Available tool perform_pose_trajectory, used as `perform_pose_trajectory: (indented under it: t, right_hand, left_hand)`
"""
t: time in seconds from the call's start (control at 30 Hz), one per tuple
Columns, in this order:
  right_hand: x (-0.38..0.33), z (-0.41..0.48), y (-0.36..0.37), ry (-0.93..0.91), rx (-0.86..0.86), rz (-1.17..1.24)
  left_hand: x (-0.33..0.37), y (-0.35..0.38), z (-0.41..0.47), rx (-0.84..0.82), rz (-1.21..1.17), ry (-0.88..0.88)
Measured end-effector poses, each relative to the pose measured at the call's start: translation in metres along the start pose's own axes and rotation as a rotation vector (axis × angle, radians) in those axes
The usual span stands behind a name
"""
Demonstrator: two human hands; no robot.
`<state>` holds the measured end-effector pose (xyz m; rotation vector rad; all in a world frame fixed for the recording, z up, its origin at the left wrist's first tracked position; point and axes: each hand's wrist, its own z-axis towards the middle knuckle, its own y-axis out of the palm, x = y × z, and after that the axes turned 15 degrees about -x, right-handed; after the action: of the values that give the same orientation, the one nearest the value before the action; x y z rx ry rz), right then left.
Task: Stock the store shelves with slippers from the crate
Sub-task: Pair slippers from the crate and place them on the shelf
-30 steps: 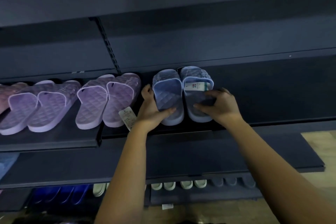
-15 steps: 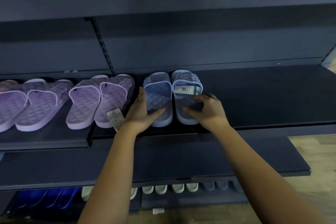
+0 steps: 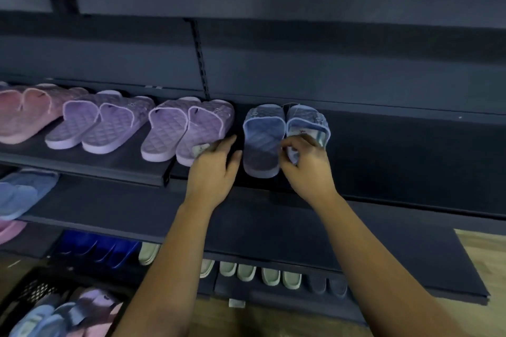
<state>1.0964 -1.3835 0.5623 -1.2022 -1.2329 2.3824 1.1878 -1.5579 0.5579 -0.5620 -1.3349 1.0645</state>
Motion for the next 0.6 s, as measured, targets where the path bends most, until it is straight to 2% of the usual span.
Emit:
perform_pose_trajectory:
  t: [0.17, 0.33, 0.6]
  right_hand:
    - [-0.057, -0.001, 0.040, -0.142, -0.147, 0.081]
    - [-0.121, -0.021, 0.103, -0.229, -0.277, 0.152]
    - [-0.253, -0.087, 0.241, -0.212, -0.431, 0.161]
  left_hand:
    - [-0.037, -0.034, -0.058, 0.064, 0.053, -0.072]
    - [-0.096, -0.065, -0.140, 0.092, 0.129, -0.253]
    - [-0.229, -0.130, -0.302, 0.020, 0.206, -0.467]
